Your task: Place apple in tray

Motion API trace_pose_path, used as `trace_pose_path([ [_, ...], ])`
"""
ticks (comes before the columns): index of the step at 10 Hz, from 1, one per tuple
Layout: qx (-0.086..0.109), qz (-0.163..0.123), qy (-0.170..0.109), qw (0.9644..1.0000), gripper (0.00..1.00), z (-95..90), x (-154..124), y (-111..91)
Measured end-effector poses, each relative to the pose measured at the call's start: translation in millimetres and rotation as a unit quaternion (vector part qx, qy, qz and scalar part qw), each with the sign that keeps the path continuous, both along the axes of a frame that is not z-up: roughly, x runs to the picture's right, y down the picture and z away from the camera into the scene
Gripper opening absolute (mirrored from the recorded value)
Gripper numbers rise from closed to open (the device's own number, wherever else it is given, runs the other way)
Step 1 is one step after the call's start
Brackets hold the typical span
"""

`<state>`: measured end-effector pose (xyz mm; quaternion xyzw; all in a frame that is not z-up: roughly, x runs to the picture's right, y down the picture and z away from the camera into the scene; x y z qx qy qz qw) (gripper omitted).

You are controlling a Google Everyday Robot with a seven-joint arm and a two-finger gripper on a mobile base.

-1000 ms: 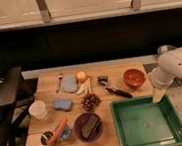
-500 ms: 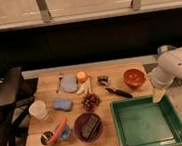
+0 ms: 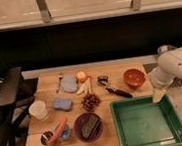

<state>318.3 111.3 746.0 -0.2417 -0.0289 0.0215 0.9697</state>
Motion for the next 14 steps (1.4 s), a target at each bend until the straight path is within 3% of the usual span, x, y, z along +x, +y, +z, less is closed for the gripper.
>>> trace_pose_path([
  [11, 0.004, 0.002, -0.003, 1.0000, 0.80, 0.3, 0, -2],
  [14, 0.039, 0.013, -0.044, 0.9982, 0.80, 6.1, -27, -27],
])
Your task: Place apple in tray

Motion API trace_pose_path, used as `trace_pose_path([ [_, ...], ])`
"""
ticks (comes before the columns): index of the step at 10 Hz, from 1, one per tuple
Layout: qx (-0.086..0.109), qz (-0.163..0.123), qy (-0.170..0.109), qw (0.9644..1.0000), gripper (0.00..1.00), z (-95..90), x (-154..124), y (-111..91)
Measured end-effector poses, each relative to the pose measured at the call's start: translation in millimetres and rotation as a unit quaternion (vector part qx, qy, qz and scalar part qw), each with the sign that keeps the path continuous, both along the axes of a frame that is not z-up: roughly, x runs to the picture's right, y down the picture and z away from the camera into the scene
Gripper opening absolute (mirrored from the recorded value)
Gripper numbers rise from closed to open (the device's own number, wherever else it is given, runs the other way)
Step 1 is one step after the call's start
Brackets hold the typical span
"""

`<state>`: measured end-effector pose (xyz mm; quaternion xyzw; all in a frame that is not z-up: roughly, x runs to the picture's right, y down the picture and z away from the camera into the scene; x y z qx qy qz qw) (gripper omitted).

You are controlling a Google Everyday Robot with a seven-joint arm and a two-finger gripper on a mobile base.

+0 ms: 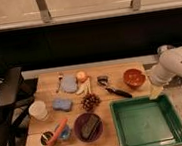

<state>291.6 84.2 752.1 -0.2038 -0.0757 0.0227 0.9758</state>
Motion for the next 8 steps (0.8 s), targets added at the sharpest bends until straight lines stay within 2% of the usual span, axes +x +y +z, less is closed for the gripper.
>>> trace_pose_path([
  [3, 0.025, 0.006, -0.039, 0.9989, 0.80, 19.2, -57, -29],
  [5, 0.036, -0.001, -0.066, 0.9972, 0.80, 29.7, -101, -42],
  [6, 0.037, -0.002, -0.072, 0.9967, 0.80, 30.2, -110, -44],
  [8, 0.038, -0.002, -0.070, 0.9969, 0.80, 30.5, -107, -44],
])
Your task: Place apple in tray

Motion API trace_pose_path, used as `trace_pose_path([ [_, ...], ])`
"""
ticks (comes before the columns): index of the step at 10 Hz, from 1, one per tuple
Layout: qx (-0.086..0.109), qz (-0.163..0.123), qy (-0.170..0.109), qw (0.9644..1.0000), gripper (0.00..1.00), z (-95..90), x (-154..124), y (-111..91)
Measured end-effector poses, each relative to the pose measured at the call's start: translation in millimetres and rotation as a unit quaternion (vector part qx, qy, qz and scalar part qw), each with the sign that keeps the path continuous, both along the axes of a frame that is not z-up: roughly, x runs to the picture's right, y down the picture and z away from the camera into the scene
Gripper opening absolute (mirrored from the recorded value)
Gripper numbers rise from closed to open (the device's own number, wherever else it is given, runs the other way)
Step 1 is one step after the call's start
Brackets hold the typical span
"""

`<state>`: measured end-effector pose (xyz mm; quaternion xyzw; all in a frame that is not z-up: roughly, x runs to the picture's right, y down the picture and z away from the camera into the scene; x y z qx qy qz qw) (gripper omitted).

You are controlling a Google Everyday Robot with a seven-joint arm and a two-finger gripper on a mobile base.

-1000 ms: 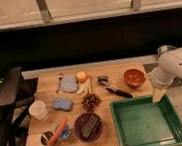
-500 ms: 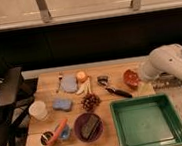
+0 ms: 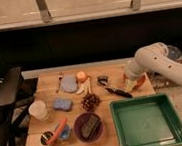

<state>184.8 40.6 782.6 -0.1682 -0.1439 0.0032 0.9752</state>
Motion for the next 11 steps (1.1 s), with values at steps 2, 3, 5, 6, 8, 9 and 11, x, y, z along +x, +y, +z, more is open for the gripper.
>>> trace_pose_path([
  [2, 0.000, 0.000, 0.001, 1.0000, 0.80, -0.2, 1, 0],
  [3, 0.000, 0.000, 0.000, 1.0000, 0.80, 0.0, 0, 0],
  [5, 0.001, -0.001, 0.000, 1.0000, 0.80, 0.5, -1, 0],
  [6, 0.005, -0.001, 0.001, 1.0000, 0.80, -0.1, -1, -2],
  [8, 0.015, -0.006, -0.010, 0.9998, 0.80, 7.0, -21, -19],
  [9, 0.020, -0.012, -0.018, 0.9996, 0.80, 13.2, -41, -29],
  [11, 0.022, -0.021, -0.038, 0.9988, 0.80, 25.2, -84, -42],
])
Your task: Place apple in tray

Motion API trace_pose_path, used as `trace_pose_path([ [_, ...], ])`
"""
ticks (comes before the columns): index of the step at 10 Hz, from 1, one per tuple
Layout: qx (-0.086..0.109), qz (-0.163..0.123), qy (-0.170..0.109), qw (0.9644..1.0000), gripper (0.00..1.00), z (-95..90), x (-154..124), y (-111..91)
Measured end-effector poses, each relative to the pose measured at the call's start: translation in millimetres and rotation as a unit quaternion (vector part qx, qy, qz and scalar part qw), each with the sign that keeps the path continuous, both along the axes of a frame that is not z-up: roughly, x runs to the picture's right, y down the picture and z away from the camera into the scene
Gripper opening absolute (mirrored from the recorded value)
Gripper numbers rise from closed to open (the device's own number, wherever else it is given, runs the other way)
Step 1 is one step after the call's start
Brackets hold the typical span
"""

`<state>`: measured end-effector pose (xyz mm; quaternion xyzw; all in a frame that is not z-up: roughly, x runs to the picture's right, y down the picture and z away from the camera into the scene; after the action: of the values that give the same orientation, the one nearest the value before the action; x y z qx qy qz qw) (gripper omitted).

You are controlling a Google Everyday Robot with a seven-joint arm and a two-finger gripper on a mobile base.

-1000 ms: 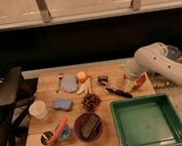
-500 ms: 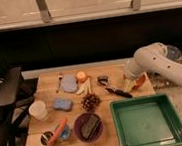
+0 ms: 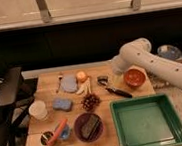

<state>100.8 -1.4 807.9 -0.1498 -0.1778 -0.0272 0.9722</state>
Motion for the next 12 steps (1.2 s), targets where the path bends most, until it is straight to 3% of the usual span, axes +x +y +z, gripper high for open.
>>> trace_pose_path([
  [4, -0.008, -0.021, -0.043, 0.9988, 0.80, 42.7, -86, -23],
  [6, -0.017, -0.028, -0.063, 0.9975, 0.80, 59.0, -114, -22],
  [12, -0.024, -0.031, -0.067, 0.9970, 0.80, 65.2, -121, -19],
])
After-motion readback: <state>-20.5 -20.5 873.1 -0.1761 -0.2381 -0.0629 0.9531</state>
